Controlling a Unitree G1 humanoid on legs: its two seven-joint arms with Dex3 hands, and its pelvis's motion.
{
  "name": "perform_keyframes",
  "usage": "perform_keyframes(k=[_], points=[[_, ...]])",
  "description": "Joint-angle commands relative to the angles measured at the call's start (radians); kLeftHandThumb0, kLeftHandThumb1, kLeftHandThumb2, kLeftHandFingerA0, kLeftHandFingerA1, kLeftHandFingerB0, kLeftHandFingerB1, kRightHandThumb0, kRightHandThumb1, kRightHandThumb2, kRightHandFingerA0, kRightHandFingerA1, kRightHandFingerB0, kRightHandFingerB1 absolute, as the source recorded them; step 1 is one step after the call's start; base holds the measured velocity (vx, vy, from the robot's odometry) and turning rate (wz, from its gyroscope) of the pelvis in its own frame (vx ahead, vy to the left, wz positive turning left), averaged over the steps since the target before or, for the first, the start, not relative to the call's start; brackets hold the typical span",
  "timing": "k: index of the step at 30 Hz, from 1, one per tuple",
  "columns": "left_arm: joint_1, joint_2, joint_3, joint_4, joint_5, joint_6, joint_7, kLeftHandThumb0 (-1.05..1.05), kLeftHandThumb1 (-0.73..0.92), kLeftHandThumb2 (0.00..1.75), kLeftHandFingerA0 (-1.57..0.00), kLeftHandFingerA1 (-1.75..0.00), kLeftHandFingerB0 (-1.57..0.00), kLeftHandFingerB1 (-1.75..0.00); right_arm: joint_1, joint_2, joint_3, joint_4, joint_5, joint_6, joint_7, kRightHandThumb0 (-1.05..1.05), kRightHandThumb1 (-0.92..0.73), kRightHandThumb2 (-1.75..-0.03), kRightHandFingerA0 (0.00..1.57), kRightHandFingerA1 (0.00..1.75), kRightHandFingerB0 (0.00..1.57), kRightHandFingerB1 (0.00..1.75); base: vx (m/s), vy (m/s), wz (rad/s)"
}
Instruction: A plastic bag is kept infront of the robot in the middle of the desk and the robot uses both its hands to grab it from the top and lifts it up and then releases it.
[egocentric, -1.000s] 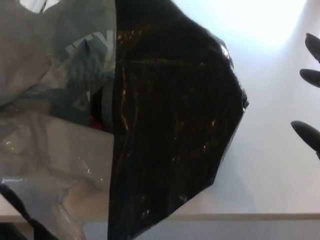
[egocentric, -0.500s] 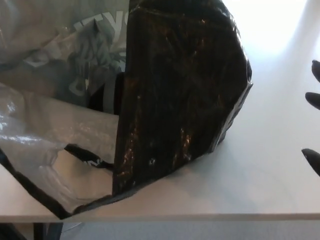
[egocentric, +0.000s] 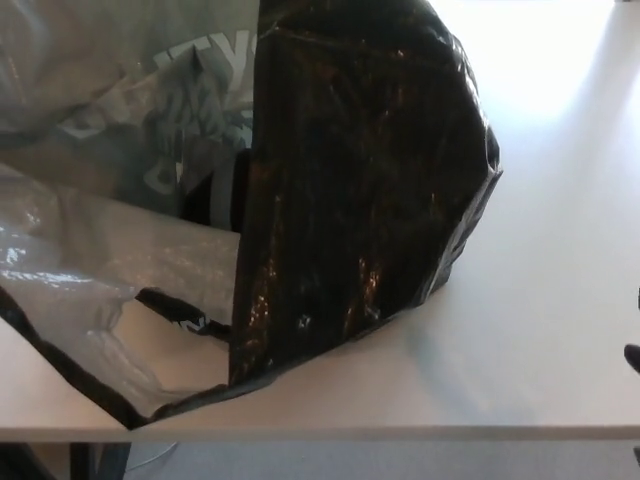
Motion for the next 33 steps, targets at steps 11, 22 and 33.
perform_keyframes(k=[11, 22, 33], points=[[0.293, -0.137, -0.206, 0.002, -0.205, -0.404, -0.114, -0.70, 0.92, 0.72, -0.17, -0.31, -0.10, -0.22, 0.378, 0.023, 0.096, 0.304, -0.095, -0.558, 0.082, -0.72, -0.80, -0.64, 0.09, 0.32, 0.00, 0.21, 0.00, 0.000, 0.00], [0.154, -0.093, -0.252, 0.118, -0.160, -0.463, -0.105, -0.84, 0.76, 1.04, -0.03, -0.39, -0.04, -0.33, 0.215, -0.011, 0.100, 0.471, -0.166, -0.523, 0.012, -0.78, -0.71, -1.05, 0.02, 0.44, 0.07, 0.20, 0.00, 0.000, 0.00], [0.078, -0.080, -0.186, 0.263, -0.163, -0.578, -0.079, -0.34, 0.56, 1.12, 0.00, -0.48, 0.00, -0.47, 0.232, -0.027, 0.090, 0.478, -0.145, -0.544, 0.014, -0.72, -0.88, -0.70, 0.11, 0.35, 0.04, 0.12, 0.00, 0.000, 0.00]])
